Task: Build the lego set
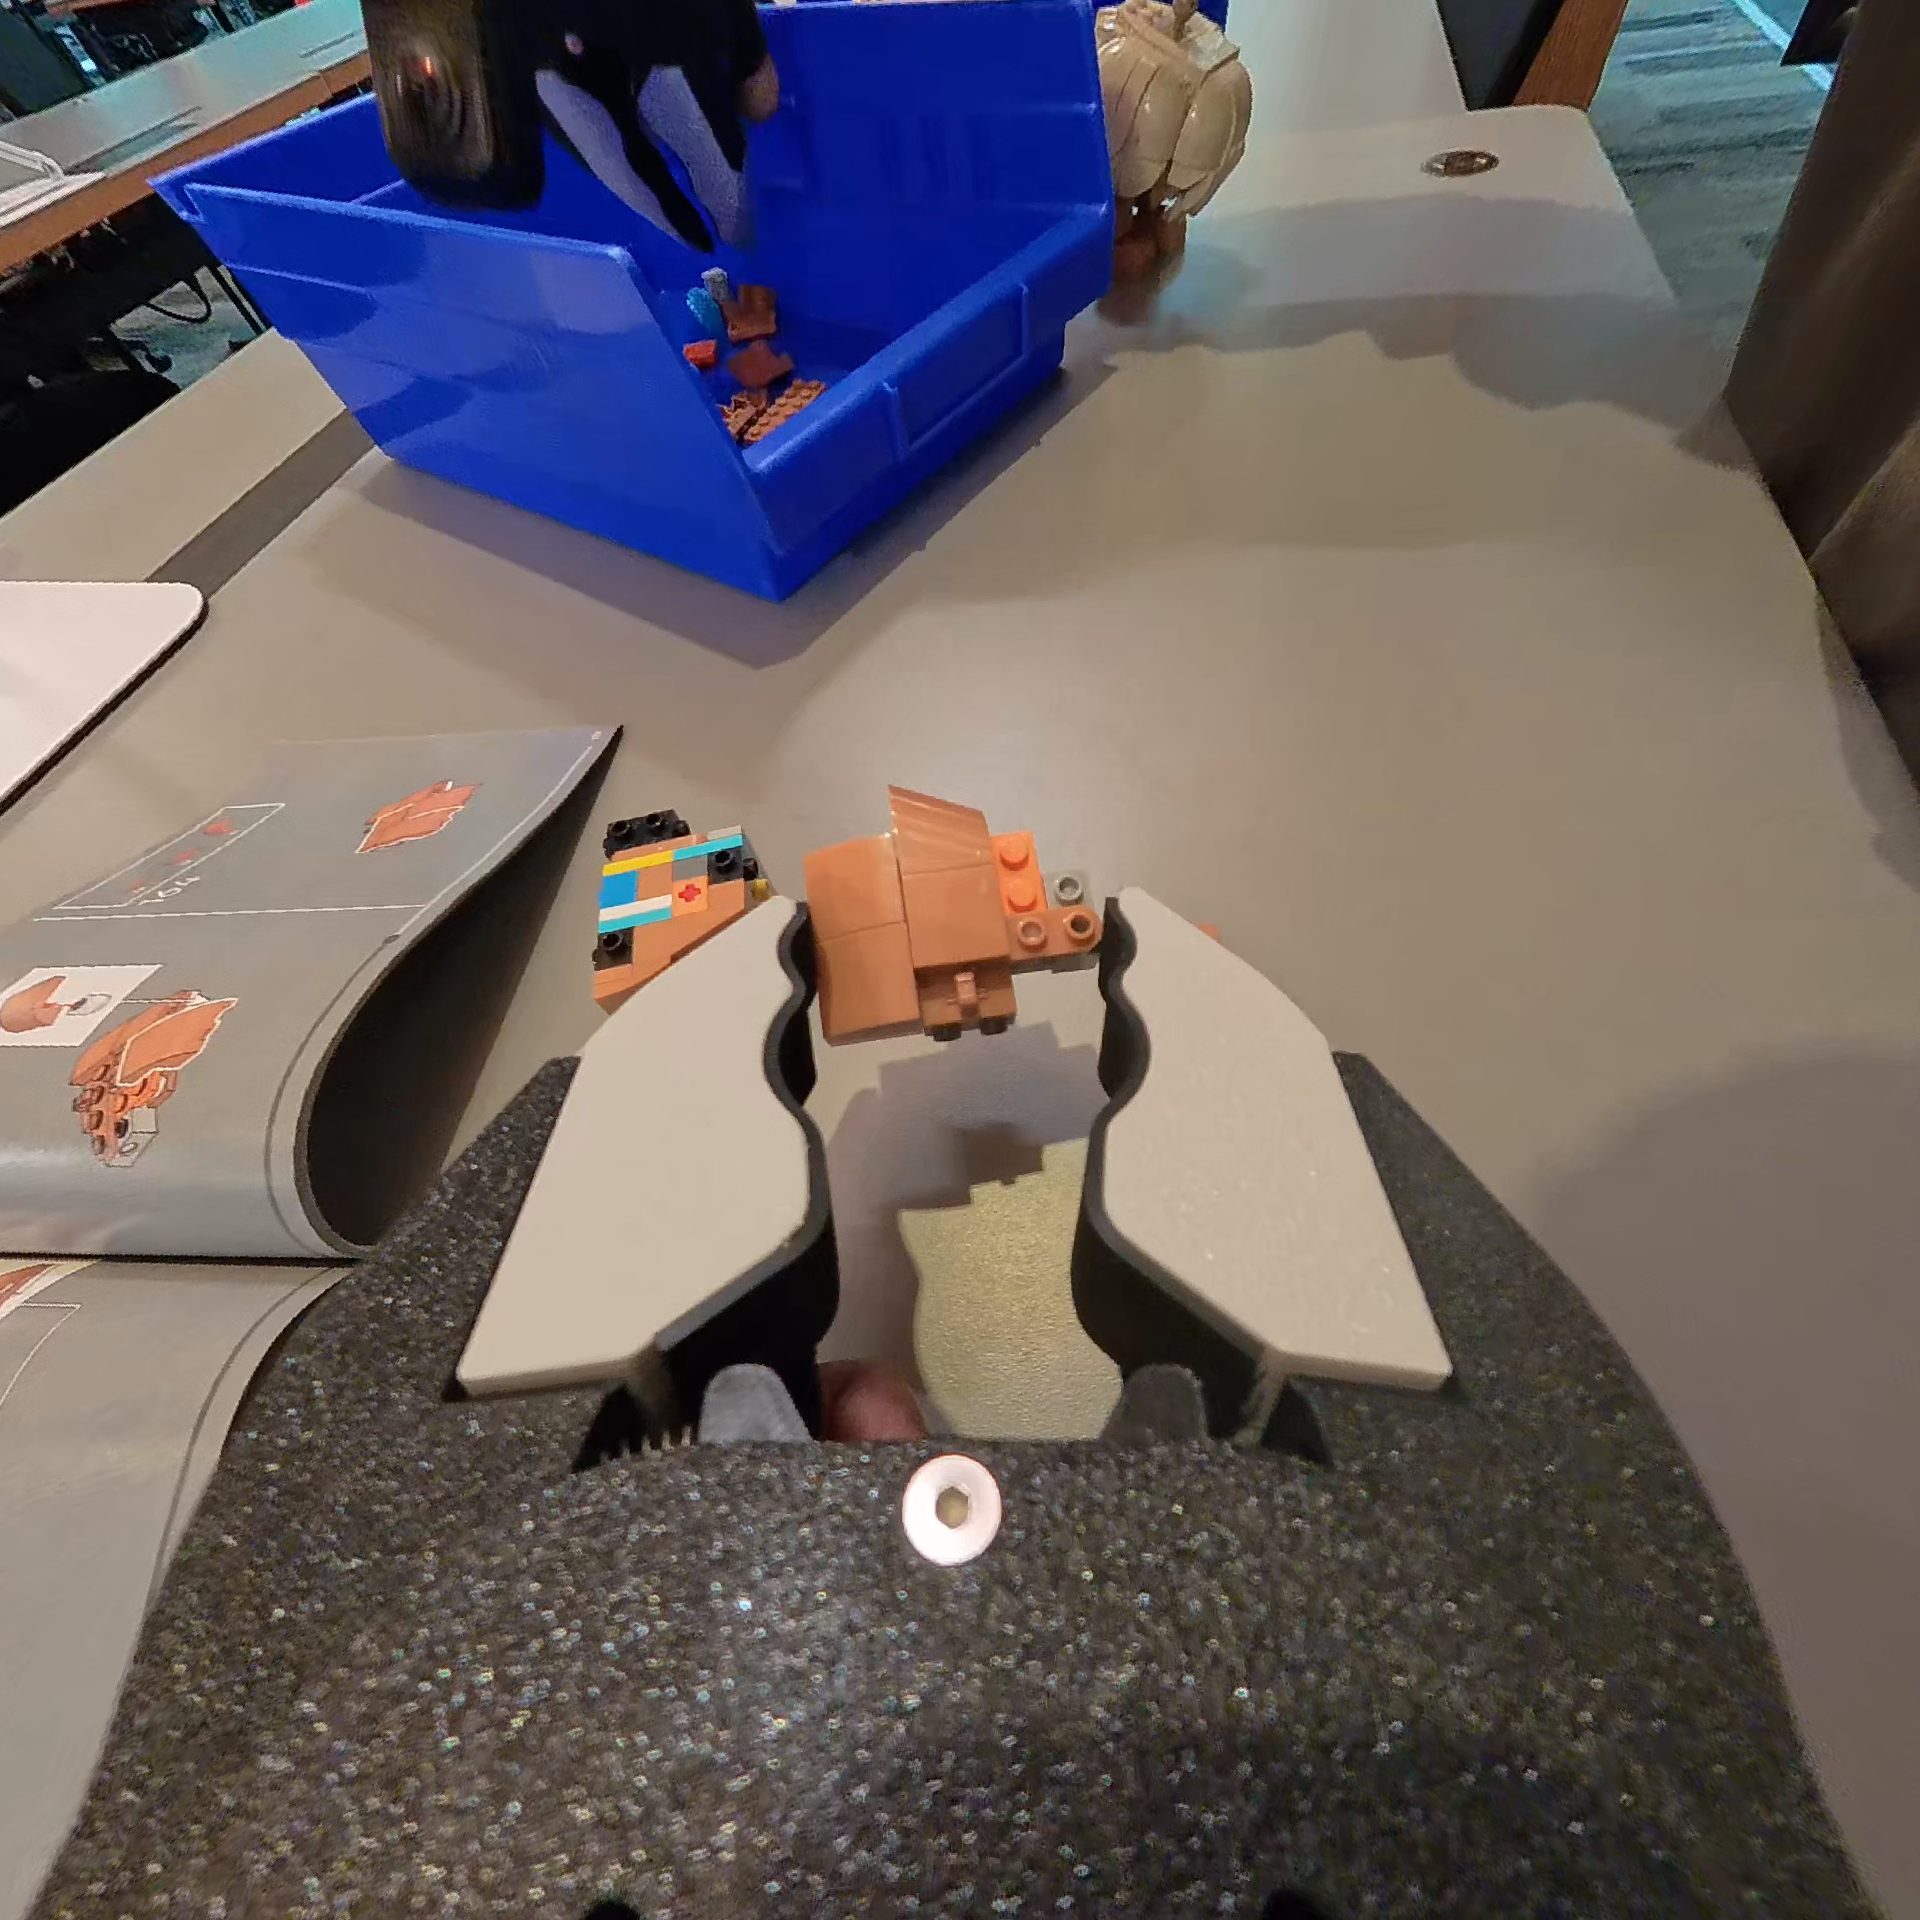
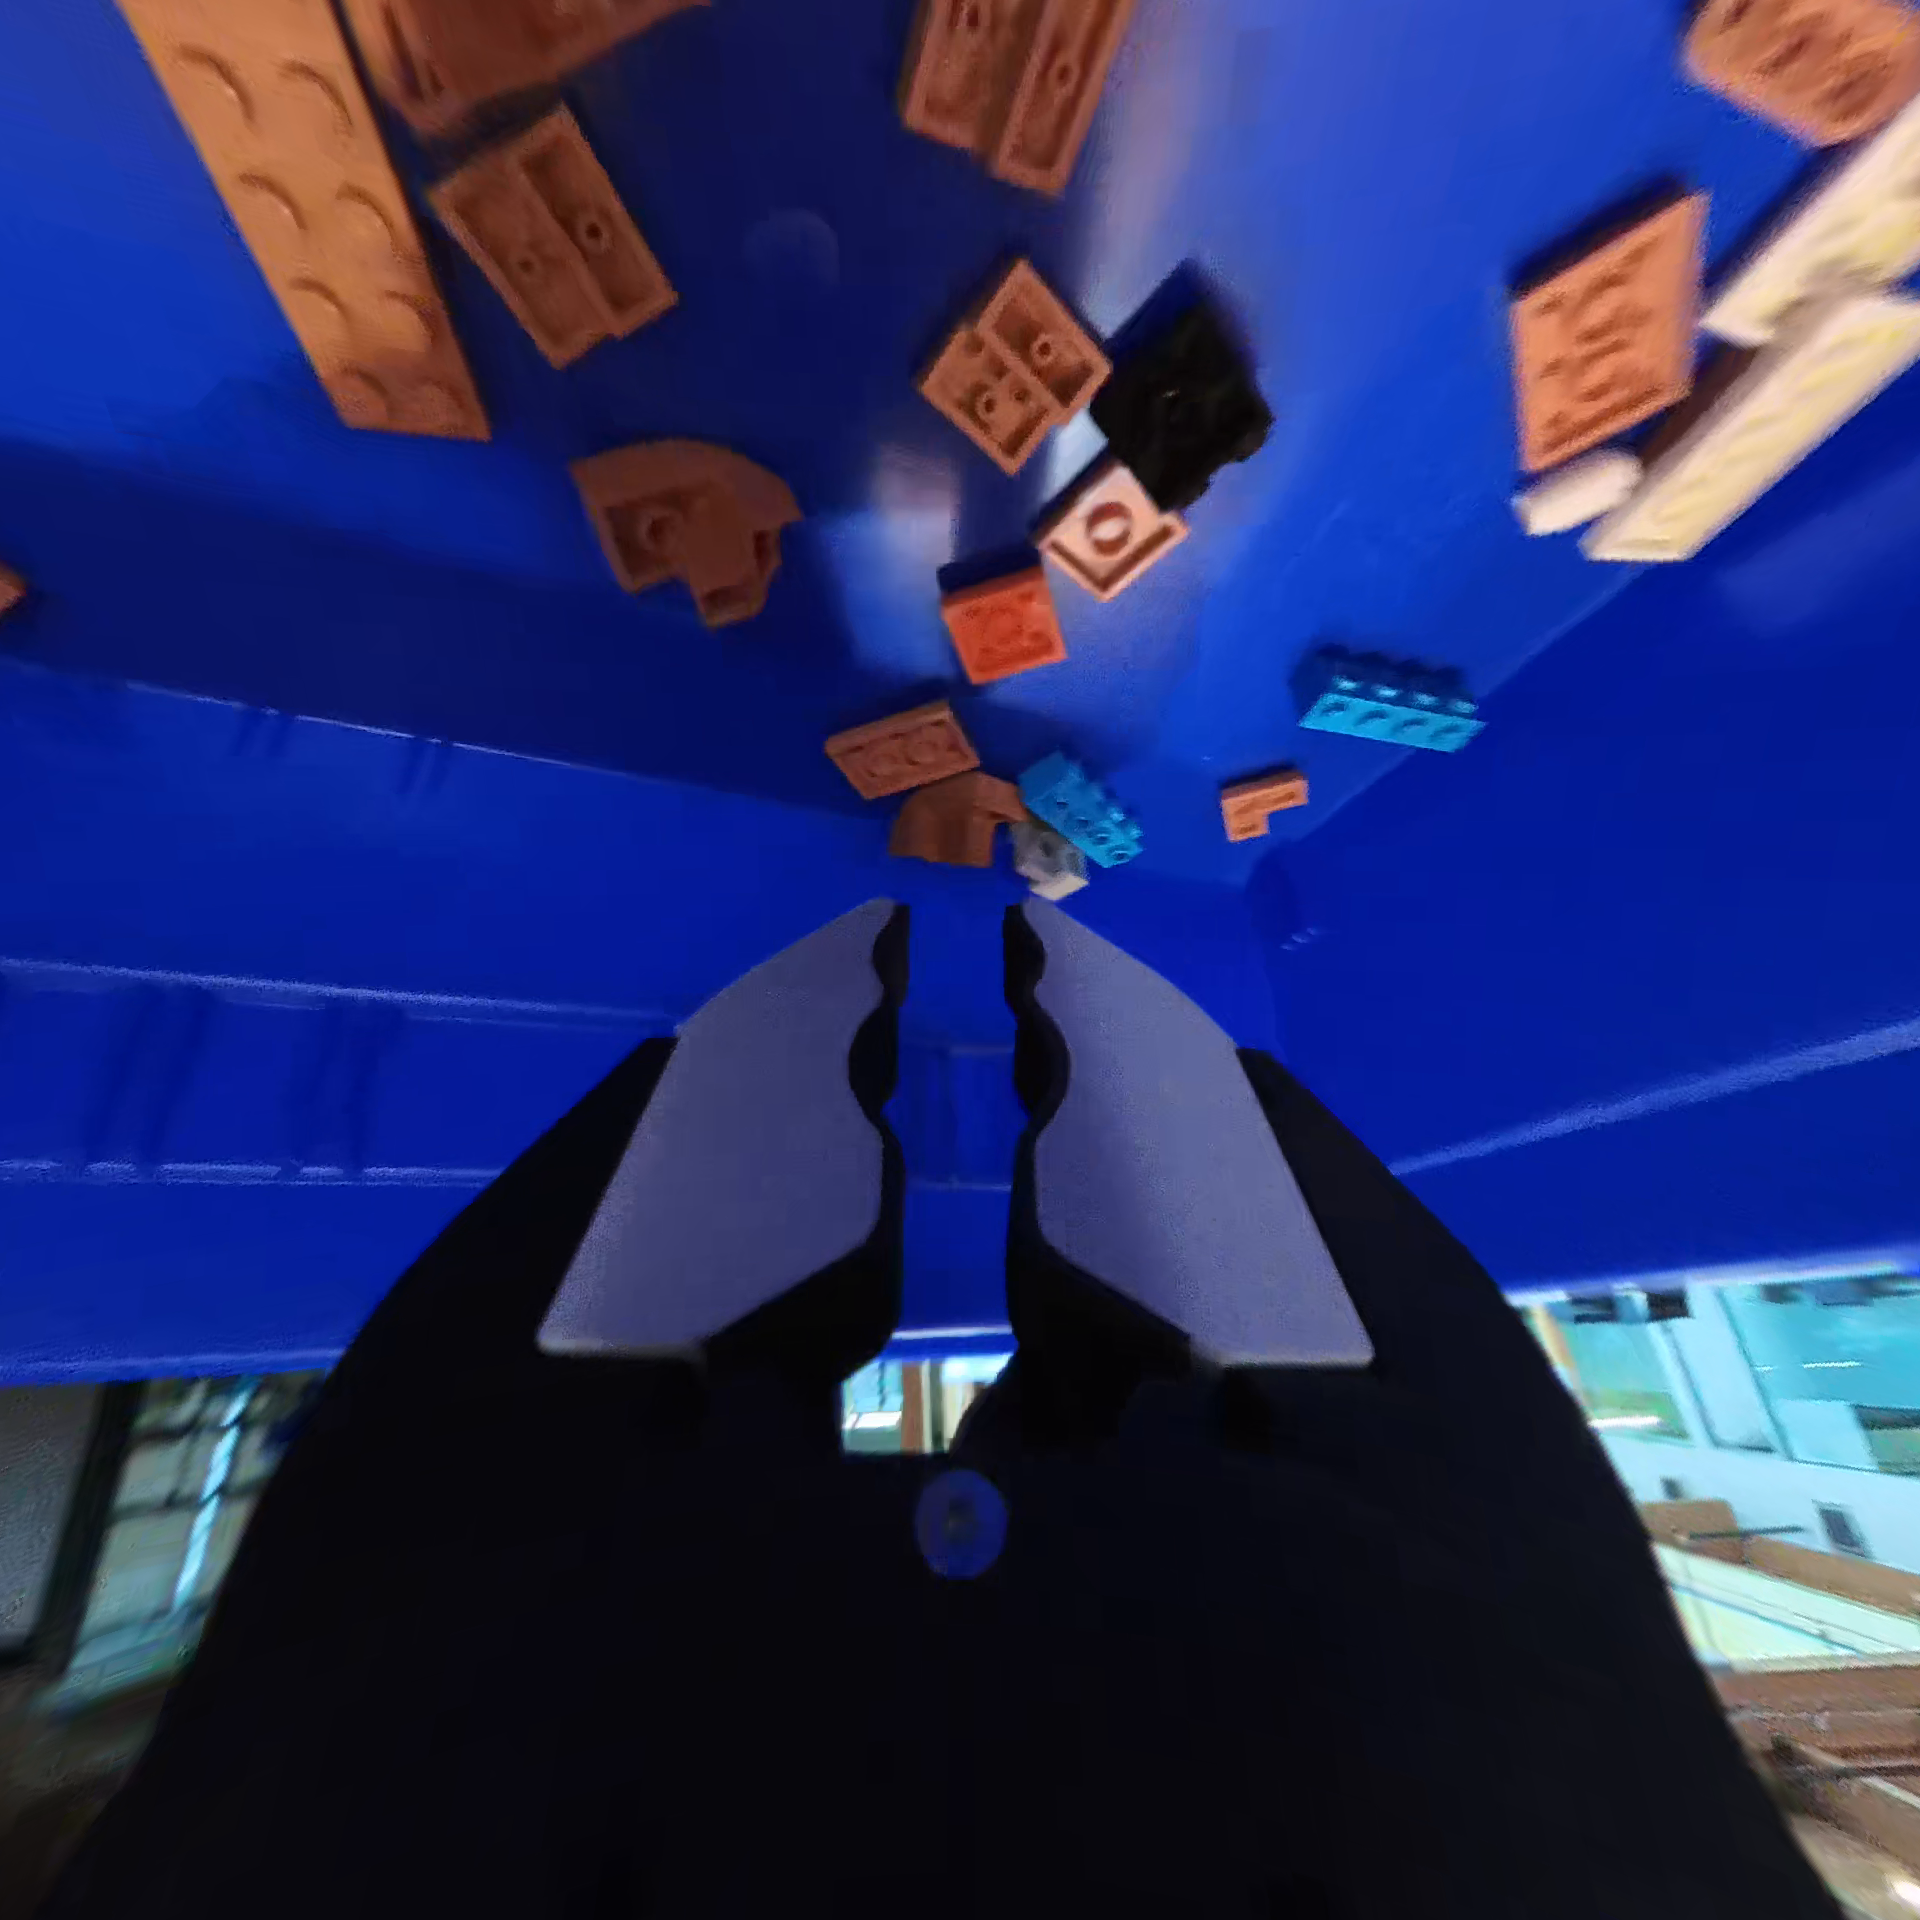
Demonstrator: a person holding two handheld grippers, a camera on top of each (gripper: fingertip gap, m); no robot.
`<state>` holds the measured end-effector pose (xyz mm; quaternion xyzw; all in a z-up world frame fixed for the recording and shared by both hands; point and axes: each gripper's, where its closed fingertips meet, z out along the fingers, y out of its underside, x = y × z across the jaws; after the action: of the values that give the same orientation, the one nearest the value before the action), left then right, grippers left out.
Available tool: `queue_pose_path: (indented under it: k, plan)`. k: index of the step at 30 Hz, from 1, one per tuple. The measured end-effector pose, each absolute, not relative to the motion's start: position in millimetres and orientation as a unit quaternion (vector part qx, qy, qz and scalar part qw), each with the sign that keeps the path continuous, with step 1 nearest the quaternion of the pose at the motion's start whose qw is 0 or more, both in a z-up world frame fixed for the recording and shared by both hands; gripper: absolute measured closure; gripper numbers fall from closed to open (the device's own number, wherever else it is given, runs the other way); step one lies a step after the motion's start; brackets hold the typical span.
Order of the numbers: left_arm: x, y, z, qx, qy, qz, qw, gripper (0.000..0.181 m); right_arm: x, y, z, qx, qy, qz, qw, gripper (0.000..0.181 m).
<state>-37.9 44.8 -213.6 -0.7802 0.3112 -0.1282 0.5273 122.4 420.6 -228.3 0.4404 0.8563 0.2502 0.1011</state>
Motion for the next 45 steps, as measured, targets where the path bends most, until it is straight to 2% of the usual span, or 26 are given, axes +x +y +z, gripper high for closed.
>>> queue_pose_path:
  k: [5, 9, 14, 18, 22, 30, 39, 45]
  plan:
    - [-36.3, 43.6, -213.9, -0.779, 0.314, -0.130, 0.527, 0.128, 132.0, 423.2, -245.4, 0.460, 0.825, 0.270, 0.187, 0.167]
    - [-35.1, 42.4, -213.4, -0.778, 0.315, -0.134, 0.526, 0.128, 132.9, 423.0, -249.0, 0.476, 0.813, 0.264, 0.206, 0.166]
    - [-33.9, 41.3, -213.8, -0.778, 0.317, -0.136, 0.525, 0.128, 127.4, 418.5, -249.8, 0.508, 0.812, 0.210, 0.195, 0.164]
    - [-33.8, 41.4, -214.1, -0.779, 0.317, -0.136, 0.524, 0.128, 107.3, 409.3, -246.0, 0.536, 0.821, 0.132, 0.146, 0.164]
    - [-34.0, 41.8, -214.0, -0.779, 0.316, -0.136, 0.524, 0.128, 104.3, 420.2, -239.7, 0.528, 0.826, 0.166, 0.110, 0.164]
    - [-33.5, 41.4, -214.3, -0.779, 0.318, -0.134, 0.524, 0.128, 119.5, 431.5, -249.5, 0.500, 0.822, 0.238, 0.131, 0.162]
    - [-32.2, 40.8, -214.2, -0.778, 0.320, -0.134, 0.524, 0.128, 117.2, 426.1, -249.4, 0.494, 0.829, 0.231, 0.122, 0.148]
    - [-32.0, 40.5, -214.7, -0.778, 0.322, -0.134, 0.523, 0.128, 110.9, 420.8, -244.2, 0.456, 0.857, 0.224, 0.092, 0.158]
